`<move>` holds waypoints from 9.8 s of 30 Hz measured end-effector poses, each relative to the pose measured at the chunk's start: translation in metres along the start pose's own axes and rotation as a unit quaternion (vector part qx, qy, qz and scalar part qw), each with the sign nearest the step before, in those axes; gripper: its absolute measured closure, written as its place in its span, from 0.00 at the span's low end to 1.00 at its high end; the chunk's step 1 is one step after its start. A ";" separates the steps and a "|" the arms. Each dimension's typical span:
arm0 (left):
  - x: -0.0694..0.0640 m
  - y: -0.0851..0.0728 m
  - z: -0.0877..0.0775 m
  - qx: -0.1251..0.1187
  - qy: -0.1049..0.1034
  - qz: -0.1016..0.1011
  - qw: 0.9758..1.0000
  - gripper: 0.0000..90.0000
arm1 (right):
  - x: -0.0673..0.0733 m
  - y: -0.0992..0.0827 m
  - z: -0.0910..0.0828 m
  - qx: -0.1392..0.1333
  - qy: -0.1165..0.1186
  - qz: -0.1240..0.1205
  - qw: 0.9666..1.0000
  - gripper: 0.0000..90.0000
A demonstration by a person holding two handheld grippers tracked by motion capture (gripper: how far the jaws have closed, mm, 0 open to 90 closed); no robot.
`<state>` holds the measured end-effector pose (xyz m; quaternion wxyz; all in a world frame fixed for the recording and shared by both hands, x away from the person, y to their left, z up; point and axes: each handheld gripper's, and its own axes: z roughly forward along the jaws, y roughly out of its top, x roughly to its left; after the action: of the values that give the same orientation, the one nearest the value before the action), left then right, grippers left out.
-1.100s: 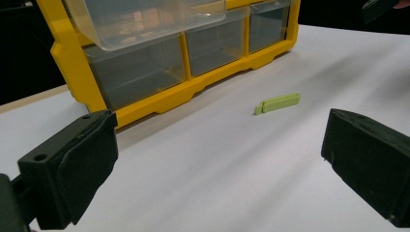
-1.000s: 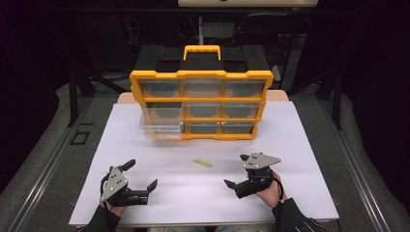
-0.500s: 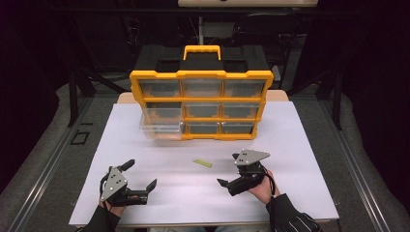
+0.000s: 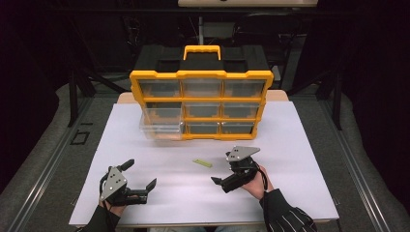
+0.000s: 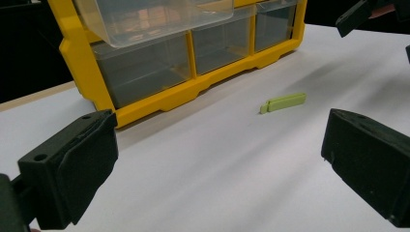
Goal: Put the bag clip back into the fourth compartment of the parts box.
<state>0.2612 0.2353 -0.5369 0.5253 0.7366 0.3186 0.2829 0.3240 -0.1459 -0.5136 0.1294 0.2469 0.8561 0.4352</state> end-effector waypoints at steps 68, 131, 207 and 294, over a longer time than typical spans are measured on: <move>0.000 0.000 0.000 0.001 -0.006 -0.001 1.000 0.00 | -0.014 0.053 0.092 0.206 0.013 -0.080 0.975 0.73; -0.001 0.001 0.001 0.003 -0.007 0.007 1.000 0.00 | -0.023 0.060 0.080 0.199 -0.002 -0.032 0.980 0.89; -0.002 0.001 0.002 0.006 -0.005 0.014 1.000 0.00 | -0.035 0.116 0.034 0.151 -0.020 -0.040 0.988 0.89; -0.001 0.001 0.000 0.002 -0.007 0.007 1.000 0.00 | -0.036 0.205 -0.006 0.112 -0.017 -0.084 0.990 0.89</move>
<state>0.2607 0.2348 -0.5361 0.5244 0.7417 0.3103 0.2802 0.4157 -0.0673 -0.3444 0.1522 0.1943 0.9146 0.3202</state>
